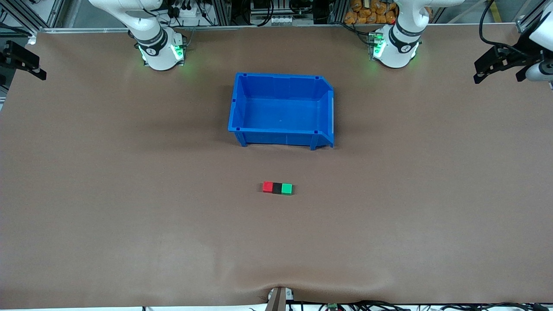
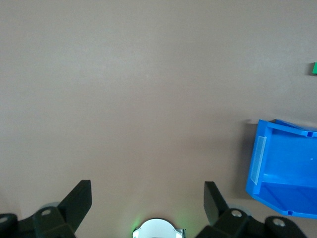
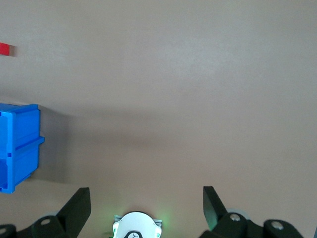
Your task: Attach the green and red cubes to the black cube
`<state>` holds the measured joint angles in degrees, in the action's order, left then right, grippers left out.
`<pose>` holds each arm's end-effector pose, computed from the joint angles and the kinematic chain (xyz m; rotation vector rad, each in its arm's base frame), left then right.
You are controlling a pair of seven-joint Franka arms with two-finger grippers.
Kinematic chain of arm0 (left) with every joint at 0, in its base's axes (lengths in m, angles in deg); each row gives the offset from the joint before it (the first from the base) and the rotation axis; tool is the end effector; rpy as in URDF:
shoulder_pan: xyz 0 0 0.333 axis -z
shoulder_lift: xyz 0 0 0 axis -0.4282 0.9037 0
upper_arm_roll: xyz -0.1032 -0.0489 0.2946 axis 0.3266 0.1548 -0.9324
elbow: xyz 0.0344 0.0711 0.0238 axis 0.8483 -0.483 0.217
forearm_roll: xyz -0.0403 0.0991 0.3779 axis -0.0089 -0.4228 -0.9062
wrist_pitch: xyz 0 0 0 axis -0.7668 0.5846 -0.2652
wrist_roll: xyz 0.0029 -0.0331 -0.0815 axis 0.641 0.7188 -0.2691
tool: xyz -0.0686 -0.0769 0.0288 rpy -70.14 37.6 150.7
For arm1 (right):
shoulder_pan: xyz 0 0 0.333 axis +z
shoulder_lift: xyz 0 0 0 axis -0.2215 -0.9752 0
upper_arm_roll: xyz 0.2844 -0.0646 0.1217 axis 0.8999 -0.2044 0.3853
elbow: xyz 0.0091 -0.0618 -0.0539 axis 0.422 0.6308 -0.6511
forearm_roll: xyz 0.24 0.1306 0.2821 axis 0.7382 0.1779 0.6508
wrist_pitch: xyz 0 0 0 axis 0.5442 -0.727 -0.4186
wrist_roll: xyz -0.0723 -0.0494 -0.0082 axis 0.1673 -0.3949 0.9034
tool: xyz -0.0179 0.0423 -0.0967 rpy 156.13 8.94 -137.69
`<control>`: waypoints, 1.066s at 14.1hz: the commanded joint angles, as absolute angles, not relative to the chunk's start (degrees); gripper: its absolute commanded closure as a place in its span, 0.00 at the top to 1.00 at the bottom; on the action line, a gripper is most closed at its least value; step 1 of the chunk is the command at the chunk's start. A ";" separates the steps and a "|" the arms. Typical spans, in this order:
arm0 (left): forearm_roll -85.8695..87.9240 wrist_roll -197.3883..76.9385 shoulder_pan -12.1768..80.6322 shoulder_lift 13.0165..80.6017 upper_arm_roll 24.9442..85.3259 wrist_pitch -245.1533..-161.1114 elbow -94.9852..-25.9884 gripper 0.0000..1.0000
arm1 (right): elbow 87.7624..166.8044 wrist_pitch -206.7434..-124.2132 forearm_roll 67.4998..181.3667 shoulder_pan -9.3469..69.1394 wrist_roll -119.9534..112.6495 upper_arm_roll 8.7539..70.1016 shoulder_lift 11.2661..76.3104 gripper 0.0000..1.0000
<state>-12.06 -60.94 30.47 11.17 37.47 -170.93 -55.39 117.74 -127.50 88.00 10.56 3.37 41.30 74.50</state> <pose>0.4873 -0.0408 0.6716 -3.0694 -0.0117 -0.0185 0.4877 -0.0511 0.6777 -3.1056 -0.1729 0.1220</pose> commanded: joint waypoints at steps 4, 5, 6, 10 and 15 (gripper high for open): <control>-8.69 -61.58 31.60 12.83 36.90 -168.68 -53.59 1.00 | 117.82 -127.11 88.38 10.34 3.62 41.36 74.81 1.00; -7.88 -61.40 31.59 12.84 36.90 -168.41 -53.59 1.00 | 117.82 -127.20 88.38 10.25 3.62 41.36 74.81 1.00; -7.88 -61.32 31.68 12.84 36.90 -168.32 -53.67 1.00 | 117.82 -127.20 88.38 10.34 3.62 41.36 74.81 1.00; -8.58 -61.05 31.68 13.10 36.99 -168.24 -53.67 1.00 | 117.91 -127.20 88.38 10.25 3.62 41.36 74.81 1.00; -11.20 -60.96 31.68 13.28 37.07 -166.65 -53.59 1.00 | 117.82 -127.20 88.38 10.25 3.62 41.36 74.72 1.00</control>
